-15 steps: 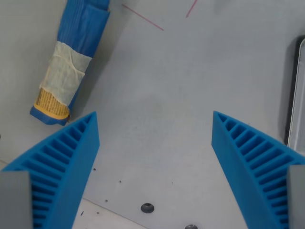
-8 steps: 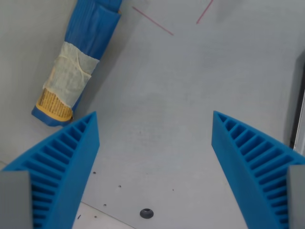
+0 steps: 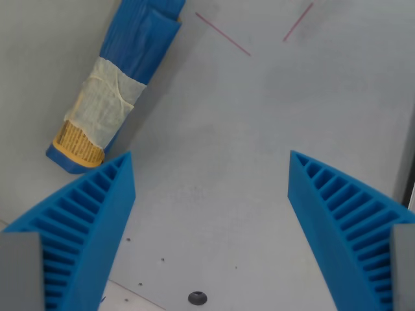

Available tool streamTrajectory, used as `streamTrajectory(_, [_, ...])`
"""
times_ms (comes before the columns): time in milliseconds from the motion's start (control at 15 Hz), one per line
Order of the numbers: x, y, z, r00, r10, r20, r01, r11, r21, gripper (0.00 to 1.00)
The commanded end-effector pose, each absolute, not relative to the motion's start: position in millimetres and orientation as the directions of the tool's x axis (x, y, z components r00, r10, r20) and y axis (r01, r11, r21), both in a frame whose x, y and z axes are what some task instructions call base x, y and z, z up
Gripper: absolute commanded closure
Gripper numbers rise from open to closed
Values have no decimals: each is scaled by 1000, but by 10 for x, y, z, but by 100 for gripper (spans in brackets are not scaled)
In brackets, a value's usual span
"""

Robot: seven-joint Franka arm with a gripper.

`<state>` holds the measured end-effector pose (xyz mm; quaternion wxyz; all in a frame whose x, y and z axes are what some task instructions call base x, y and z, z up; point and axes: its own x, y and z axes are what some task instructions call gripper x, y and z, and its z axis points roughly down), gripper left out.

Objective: Move above the blue bag

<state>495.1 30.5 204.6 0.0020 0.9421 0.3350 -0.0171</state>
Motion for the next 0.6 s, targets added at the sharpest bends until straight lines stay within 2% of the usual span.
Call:
streamTrajectory(67, [4884,330,2003,711,703,28,699,-711,80,0])
streamTrajectory(600, [4849,403,1927,677,735,26,731,-677,85,0])
